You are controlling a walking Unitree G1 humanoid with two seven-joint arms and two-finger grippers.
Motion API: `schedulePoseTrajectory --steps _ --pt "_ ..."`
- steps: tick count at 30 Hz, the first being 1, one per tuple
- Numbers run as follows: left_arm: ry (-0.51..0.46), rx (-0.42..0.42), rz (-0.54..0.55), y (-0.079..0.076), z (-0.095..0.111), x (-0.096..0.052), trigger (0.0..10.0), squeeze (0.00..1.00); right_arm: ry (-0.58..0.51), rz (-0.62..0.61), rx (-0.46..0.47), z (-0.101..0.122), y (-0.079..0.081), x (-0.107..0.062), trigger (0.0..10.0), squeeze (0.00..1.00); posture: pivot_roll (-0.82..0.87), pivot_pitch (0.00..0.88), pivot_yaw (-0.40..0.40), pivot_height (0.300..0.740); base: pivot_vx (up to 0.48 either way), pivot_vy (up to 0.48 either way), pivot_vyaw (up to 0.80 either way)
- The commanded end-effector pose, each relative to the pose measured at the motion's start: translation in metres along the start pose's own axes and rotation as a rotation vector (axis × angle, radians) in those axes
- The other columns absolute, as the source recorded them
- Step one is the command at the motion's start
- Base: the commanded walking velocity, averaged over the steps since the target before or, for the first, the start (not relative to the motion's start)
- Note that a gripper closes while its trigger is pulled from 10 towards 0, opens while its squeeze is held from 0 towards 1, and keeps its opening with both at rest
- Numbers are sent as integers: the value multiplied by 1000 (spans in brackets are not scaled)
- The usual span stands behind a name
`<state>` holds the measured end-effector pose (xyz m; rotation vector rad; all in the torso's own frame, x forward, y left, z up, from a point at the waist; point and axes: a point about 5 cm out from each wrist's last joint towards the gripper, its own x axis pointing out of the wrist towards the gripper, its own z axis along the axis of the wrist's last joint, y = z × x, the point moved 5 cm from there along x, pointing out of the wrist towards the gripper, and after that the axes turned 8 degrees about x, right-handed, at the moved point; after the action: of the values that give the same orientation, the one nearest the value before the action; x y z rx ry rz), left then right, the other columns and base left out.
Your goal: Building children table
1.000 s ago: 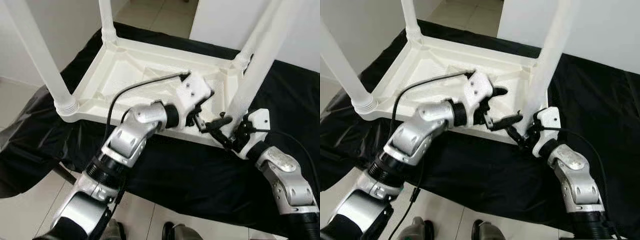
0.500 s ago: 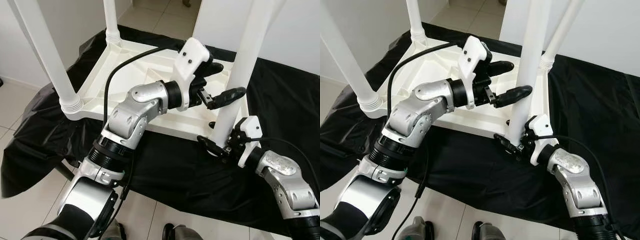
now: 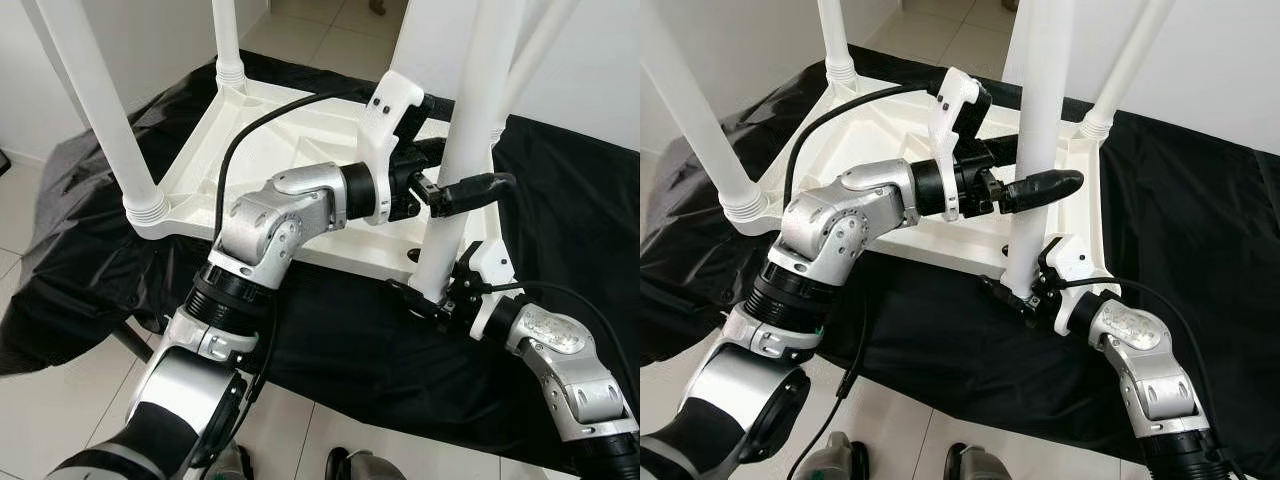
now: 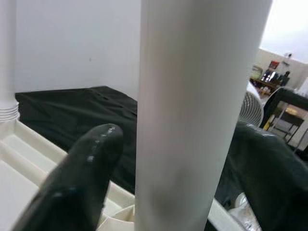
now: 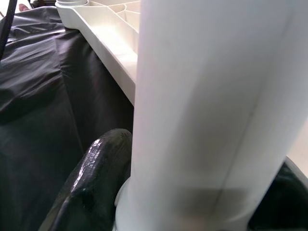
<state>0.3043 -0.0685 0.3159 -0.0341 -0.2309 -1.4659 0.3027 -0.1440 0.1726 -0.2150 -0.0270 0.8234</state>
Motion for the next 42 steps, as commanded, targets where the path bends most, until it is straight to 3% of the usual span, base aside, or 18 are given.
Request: schedulePoseTrajectory --steps 1,2,12,16,17,27,28,31,35,42 --pt "-5 -12 -59 -7 2 4 1451 0 1 9 -22 1 1 -2 10000 0 37 119 -68 740 0 0 0" --pt "-1 -13 -60 -7 2 4 0 0 -2 0 -22 2 -1 -2 10000 0 40 125 -67 740 0 0 0" --pt "9 -15 -64 -8 3 2 0 0 -21 -25 -20 6 -7 -1 10000 0 43 134 -66 740 0 0 0" --pt "54 -6 -29 -2 -1 2 0 0 -38 -41 32 8 -11 2 10000 12 43 134 -67 740 0 0 0" --pt "73 5 -14 1 -2 3 10000 0 -47 -46 53 10 -11 2 10000 1000 40 141 -64 740 0 0 0" --pt "118 47 147 22 8 8 10000 0 -98 -172 52 24 -24 12 10000 1000 38 146 -65 740 0 0 0" --pt "118 69 182 27 12 9 10000 0 -113 -195 61 29 -27 16 10000 0 40 145 -65 740 0 0 0" --pt "103 103 223 31 20 10 10000 0 -135 -236 66 35 -30 21 10000 0 42 145 -65 740 0 0 0" --pt "138 238 318 39 27 8 10000 0 -143 -315 64 39 -34 29 10000 0 43 145 -64 740 0 0 0" --pt "107 303 368 38 41 13 10000 0 -188 -354 107 47 -30 41 10000 0 48 143 -69 740 0 0 0"
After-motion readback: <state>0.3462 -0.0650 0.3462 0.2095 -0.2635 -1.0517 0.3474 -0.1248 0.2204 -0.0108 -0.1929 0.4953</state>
